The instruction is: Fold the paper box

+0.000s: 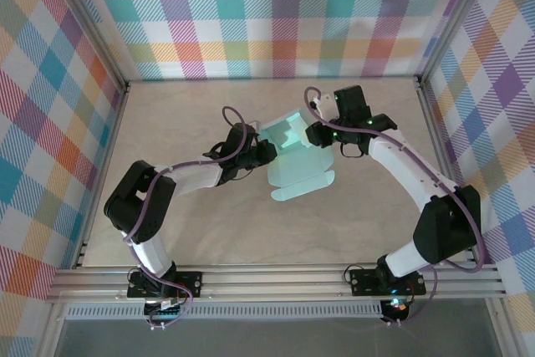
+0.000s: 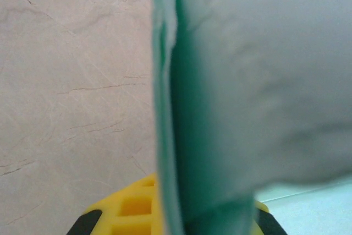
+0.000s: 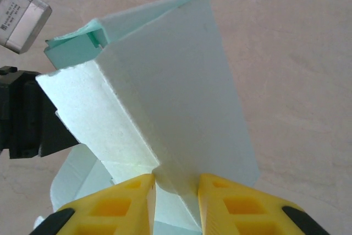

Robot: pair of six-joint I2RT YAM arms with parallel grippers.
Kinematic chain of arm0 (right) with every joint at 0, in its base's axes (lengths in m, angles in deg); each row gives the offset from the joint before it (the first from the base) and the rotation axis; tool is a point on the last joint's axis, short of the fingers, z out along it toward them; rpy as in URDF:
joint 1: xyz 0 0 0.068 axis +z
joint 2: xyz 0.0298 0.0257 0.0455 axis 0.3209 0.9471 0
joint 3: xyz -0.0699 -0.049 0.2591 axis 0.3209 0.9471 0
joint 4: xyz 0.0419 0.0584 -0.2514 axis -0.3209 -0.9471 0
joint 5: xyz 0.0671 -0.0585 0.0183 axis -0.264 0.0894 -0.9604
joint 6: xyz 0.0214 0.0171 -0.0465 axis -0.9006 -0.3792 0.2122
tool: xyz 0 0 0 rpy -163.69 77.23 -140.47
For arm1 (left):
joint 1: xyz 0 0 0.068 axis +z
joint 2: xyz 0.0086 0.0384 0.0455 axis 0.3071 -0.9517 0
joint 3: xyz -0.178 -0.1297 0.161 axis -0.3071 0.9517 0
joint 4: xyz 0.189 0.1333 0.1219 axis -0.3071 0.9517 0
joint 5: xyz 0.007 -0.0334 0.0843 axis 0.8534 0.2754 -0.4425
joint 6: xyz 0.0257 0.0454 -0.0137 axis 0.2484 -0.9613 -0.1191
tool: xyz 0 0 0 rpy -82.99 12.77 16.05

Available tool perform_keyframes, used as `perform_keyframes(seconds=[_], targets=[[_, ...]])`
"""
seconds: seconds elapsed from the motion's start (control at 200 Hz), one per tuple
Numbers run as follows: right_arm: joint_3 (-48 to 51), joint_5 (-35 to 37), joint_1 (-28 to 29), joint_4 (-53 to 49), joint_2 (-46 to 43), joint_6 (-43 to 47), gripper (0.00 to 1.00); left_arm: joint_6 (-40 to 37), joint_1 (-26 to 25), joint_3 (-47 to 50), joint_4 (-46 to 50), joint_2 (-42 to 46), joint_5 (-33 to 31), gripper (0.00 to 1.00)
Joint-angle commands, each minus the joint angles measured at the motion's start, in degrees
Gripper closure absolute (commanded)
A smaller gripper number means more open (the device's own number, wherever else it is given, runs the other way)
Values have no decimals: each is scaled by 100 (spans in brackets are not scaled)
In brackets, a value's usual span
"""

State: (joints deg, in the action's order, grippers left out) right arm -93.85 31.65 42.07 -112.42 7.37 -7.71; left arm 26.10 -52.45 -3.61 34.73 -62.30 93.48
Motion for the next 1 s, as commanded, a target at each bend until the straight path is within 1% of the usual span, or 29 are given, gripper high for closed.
perform_keyframes(seconds=[0.0,0.3,0.5,0.66,0.78,0.86,0.95,0.995], targets=[[-10,278,110,39,185,293,73,72,20,-231,-301,258,318,100],[-77,917,300,100,355,529,75,65,21,-275,-318,232,435,100],[-176,1628,546,127,595,738,77,64,20,-302,-310,208,506,100],[-177,2227,695,302,685,812,84,50,20,-319,-284,205,530,100],[-144,2713,783,448,714,861,86,48,20,-343,-274,190,550,100],[-119,3008,836,549,738,900,89,55,27,-345,-266,180,561,100],[-97,3086,864,579,773,943,88,51,22,-354,-259,162,576,100],[-102,3120,864,587,802,949,83,53,20,-354,-265,163,594,100]])
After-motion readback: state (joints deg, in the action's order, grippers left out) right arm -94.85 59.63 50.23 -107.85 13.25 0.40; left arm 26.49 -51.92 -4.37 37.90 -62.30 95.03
